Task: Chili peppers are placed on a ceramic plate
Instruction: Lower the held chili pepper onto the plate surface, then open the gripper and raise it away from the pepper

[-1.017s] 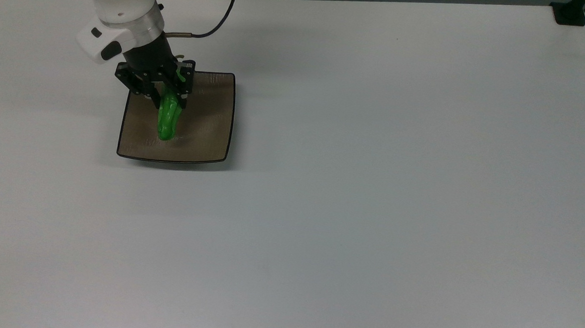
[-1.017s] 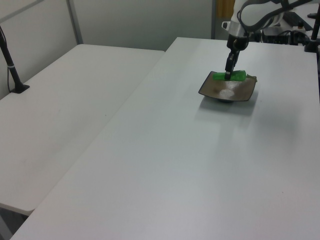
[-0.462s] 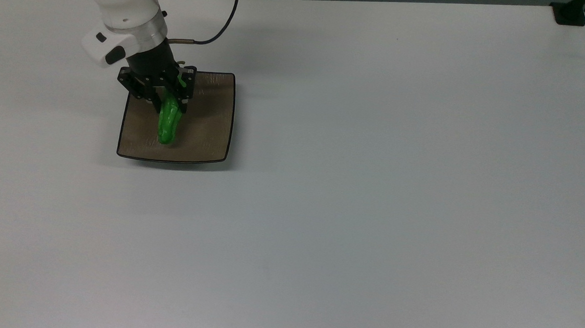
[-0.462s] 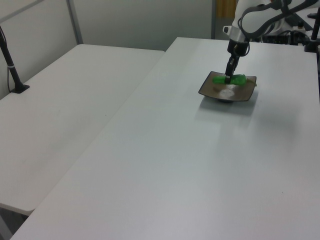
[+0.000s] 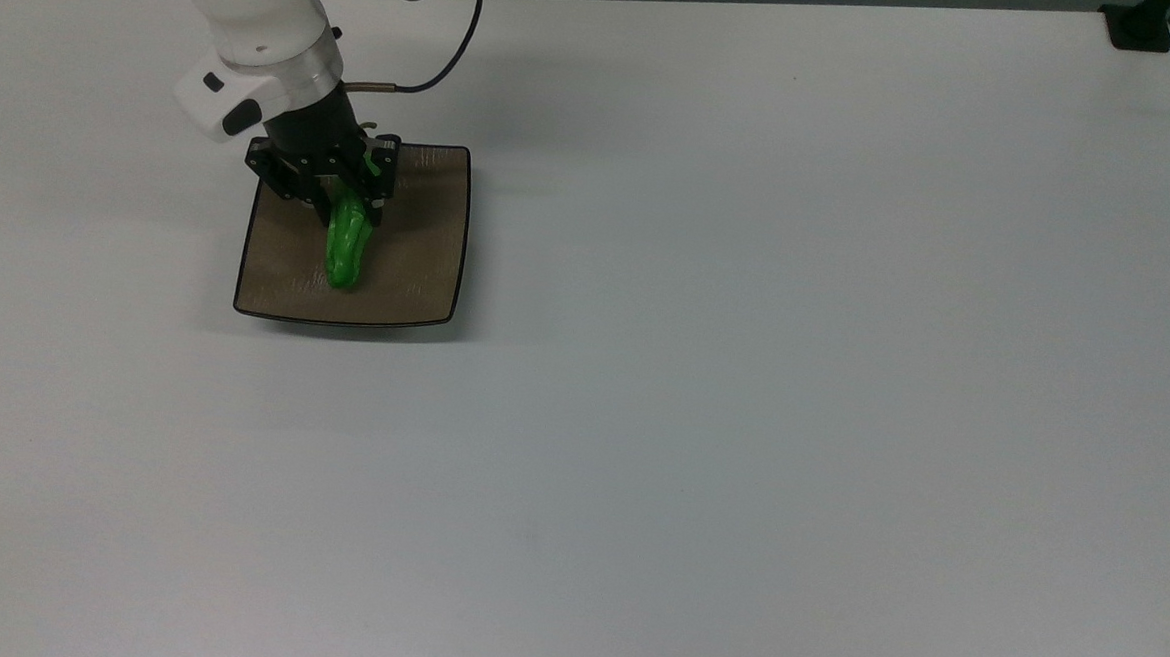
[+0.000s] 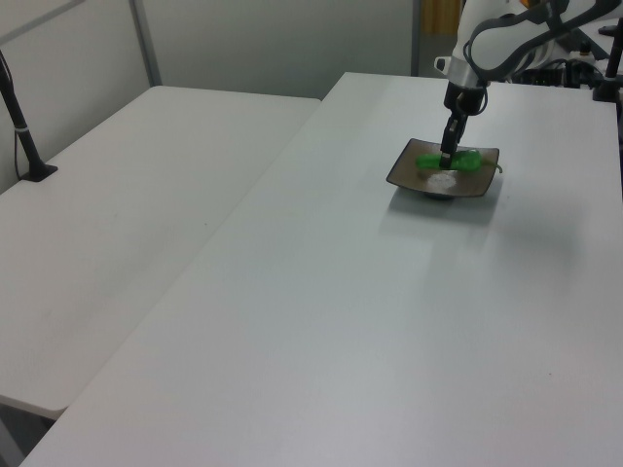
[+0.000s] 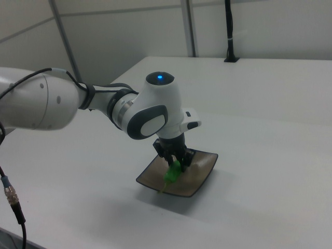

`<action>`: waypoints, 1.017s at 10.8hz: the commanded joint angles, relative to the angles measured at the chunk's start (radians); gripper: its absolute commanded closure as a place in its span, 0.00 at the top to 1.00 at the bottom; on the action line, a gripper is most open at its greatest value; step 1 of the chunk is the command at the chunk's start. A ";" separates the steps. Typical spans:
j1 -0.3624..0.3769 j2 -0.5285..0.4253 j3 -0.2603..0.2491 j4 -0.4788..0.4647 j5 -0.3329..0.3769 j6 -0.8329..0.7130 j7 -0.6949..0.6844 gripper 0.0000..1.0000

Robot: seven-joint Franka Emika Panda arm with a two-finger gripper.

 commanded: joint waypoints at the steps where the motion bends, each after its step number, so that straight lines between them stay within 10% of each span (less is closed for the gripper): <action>1: 0.001 -0.013 0.005 -0.027 -0.015 0.037 -0.007 0.34; 3: 0.001 -0.013 0.005 -0.027 -0.015 0.035 -0.004 0.58; 4: 0.001 -0.015 0.005 -0.026 -0.015 0.029 0.001 0.97; 11: 0.003 -0.091 0.005 0.081 -0.017 -0.139 0.092 1.00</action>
